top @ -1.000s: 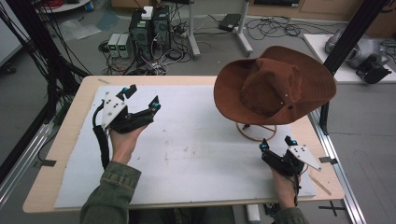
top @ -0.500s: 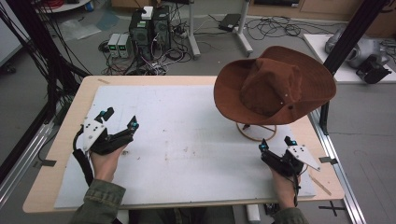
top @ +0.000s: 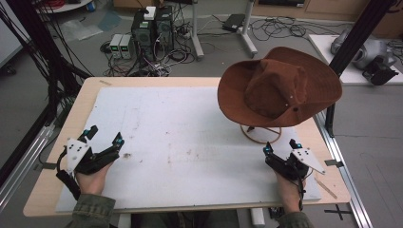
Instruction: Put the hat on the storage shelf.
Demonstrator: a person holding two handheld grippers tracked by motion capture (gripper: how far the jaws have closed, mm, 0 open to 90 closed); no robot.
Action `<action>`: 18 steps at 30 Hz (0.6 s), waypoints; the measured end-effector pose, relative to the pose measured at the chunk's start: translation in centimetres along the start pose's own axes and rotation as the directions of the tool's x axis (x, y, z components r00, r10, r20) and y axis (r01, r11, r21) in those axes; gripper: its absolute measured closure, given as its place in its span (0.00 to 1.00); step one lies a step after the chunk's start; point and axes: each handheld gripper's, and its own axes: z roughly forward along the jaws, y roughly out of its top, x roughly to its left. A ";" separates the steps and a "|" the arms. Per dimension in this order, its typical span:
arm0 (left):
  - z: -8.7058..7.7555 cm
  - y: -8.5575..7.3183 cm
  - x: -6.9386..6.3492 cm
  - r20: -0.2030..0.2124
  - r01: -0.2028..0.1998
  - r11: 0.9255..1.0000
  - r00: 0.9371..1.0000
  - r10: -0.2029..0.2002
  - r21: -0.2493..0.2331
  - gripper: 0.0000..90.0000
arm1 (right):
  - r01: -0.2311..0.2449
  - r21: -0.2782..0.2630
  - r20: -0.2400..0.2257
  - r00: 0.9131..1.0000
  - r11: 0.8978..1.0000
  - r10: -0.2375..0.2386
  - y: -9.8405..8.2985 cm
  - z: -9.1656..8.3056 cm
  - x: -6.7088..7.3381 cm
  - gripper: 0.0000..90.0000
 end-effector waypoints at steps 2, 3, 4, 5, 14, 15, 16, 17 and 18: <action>-0.5 -0.6 0.6 -0.017 0.011 1.000 1.000 -0.011 0.018 0.18 | 0.003 0.002 0.000 1.000 1.000 -0.003 0.0 0.0 0.1 0.13; -0.7 -0.8 0.8 -0.020 0.014 1.000 1.000 -0.014 0.017 0.18 | 0.003 0.002 -0.002 1.000 1.000 -0.003 0.0 0.0 0.1 0.13; -0.9 -0.9 0.9 -0.027 0.015 1.000 1.000 -0.014 0.014 0.18 | 0.000 0.001 -0.005 1.000 1.000 0.000 0.0 0.0 0.2 0.13; -1.0 -1.0 1.1 -0.033 0.013 1.000 0.999 -0.013 0.017 0.18 | 0.007 0.001 -0.006 1.000 1.000 -0.007 0.0 0.1 0.2 0.13; -1.9 -2.1 2.0 -0.060 0.021 0.999 0.998 -0.018 0.046 0.18 | 0.004 -0.004 -0.008 1.000 1.000 -0.004 -0.1 0.3 0.4 0.13; -1.9 -2.1 2.1 -0.062 0.024 0.999 0.998 -0.021 0.046 0.18 | -0.005 0.004 -0.012 1.000 1.000 0.005 -0.1 0.2 0.4 0.13; -1.9 -2.1 2.1 -0.063 0.024 0.999 0.998 -0.021 0.046 0.18 | -0.006 0.004 -0.013 1.000 1.000 0.006 -0.1 0.2 0.4 0.13; -1.9 -2.1 2.1 -0.064 0.024 0.999 0.998 -0.021 0.047 0.18 | -0.005 0.006 -0.012 1.000 1.000 0.006 -0.1 0.2 0.4 0.13; -1.9 -2.1 2.1 -0.064 0.027 0.998 0.998 -0.024 0.048 0.18 | -0.002 0.005 -0.013 1.000 1.000 0.003 -0.1 0.2 0.4 0.13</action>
